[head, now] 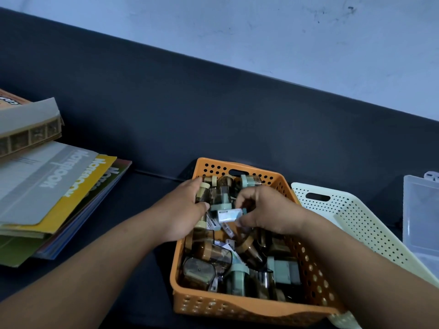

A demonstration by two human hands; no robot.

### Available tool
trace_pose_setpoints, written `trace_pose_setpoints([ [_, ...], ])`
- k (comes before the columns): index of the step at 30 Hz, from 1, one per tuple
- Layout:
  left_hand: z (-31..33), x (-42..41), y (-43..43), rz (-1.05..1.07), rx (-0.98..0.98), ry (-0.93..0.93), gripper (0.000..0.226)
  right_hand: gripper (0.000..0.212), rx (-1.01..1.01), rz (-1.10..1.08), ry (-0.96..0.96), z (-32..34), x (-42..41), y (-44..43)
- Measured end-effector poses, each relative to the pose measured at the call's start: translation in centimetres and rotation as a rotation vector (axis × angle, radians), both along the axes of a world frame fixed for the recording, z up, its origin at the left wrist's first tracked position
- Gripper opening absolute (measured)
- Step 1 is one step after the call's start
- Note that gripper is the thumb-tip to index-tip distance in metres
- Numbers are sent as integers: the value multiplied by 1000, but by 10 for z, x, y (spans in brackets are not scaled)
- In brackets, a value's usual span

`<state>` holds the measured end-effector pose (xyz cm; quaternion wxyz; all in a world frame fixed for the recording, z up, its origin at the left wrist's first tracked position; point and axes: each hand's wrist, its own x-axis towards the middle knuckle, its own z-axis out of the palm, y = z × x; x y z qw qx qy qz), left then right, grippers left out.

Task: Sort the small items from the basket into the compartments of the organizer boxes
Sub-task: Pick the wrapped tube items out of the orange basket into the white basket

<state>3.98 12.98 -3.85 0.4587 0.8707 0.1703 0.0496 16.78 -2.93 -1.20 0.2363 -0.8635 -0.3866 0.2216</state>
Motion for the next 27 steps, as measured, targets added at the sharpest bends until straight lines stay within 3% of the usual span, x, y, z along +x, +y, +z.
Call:
trace_pose_setpoints([
  [8, 0, 1, 0, 2, 48, 26, 66, 22, 151, -73, -33, 7, 0, -24],
  [16, 2, 2, -3, 30, 54, 31, 66, 15, 603, -416, 9, 29, 15, -86],
  [18, 3, 3, -4, 33, 49, 30, 67, 15, 591, -557, -66, 26, 25, -100],
  [21, 4, 3, -5, 39, 49, 32, 67, 23, 407, -661, -276, 20, 28, -106],
  [24, 5, 3, -5, 42, 44, 37, 67, 30, 326, -517, -404, 18, 12, -88],
  [27, 5, 3, -4, 40, 53, 36, 67, 18, 255, -198, -299, 15, -10, -55],
])
